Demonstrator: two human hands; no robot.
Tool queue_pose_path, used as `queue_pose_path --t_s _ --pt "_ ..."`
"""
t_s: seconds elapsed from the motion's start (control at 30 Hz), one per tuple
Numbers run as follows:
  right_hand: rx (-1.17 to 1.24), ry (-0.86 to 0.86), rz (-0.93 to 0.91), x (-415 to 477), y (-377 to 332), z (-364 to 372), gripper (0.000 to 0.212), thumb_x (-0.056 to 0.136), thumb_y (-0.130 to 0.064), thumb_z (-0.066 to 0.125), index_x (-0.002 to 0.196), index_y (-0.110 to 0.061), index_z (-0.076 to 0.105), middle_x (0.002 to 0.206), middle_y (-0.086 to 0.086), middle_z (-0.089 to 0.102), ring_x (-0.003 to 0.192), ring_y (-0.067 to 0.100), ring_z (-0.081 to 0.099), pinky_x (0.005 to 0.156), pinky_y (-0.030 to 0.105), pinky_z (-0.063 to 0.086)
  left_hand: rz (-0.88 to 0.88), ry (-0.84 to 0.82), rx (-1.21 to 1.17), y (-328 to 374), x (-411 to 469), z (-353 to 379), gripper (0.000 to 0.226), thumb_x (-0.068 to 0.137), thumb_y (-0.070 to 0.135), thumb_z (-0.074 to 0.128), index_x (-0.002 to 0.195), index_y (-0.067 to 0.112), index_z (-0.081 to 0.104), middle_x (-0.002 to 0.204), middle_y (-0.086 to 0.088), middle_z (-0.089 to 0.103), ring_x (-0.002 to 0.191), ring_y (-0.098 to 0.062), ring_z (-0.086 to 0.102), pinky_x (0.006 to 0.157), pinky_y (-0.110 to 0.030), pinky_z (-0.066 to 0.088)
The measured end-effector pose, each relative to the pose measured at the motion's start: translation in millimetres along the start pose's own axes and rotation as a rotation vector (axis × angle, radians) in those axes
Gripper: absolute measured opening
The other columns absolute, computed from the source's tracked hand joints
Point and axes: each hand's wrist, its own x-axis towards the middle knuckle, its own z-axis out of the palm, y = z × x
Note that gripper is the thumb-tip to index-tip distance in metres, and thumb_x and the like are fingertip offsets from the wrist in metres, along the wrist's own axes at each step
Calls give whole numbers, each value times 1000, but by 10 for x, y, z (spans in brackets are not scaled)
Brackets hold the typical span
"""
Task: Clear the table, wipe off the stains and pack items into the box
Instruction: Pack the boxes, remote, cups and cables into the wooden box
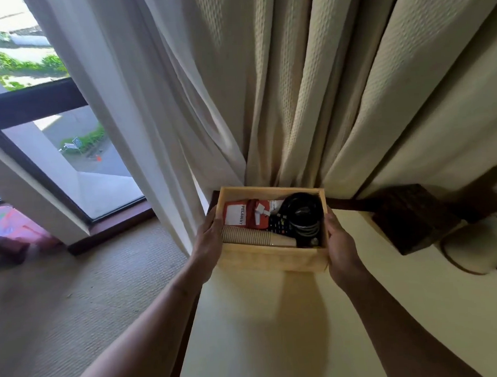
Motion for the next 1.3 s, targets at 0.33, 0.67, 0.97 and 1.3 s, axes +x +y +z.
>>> queue_pose_path --t_s 0.33,0.67,0.97,1.3 --pt "-24 5 -24 49 62 -4 41 107 -42 34 145 -40 50 137 -5 63 127 22 57 111 52 43 50 35 148 -29 158 26 28 111 46 33 118 52 60 99 10 72 93 -9 68 78 -27 52" --pt "-1003 560 -564 -198 -334 -639 39 92 -21 67 131 -17 61 138 14 54 125 36 43 93 42 41 605 450 738 -272 -898 598 30 98 23 54 124 11 59 123 -12 46 111 -26 45 90 -39 43" --pt "-1363 543 -186 247 -634 -1637 101 77 -51 79 154 -24 20 164 18 14 149 45 13 116 64 28 406 -230 1178 -1263 -1401 1495 69 106 52 30 161 11 28 169 -25 15 157 -43 10 124 -58 8" --pt "-1086 285 -256 159 -948 -1777 62 57 -52 80 114 -32 64 107 -1 67 91 19 68 75 41 61 348 -214 1234 -1179 -1439 1544 74 105 59 23 165 17 10 172 -17 -8 159 -30 -15 127 -53 -3"
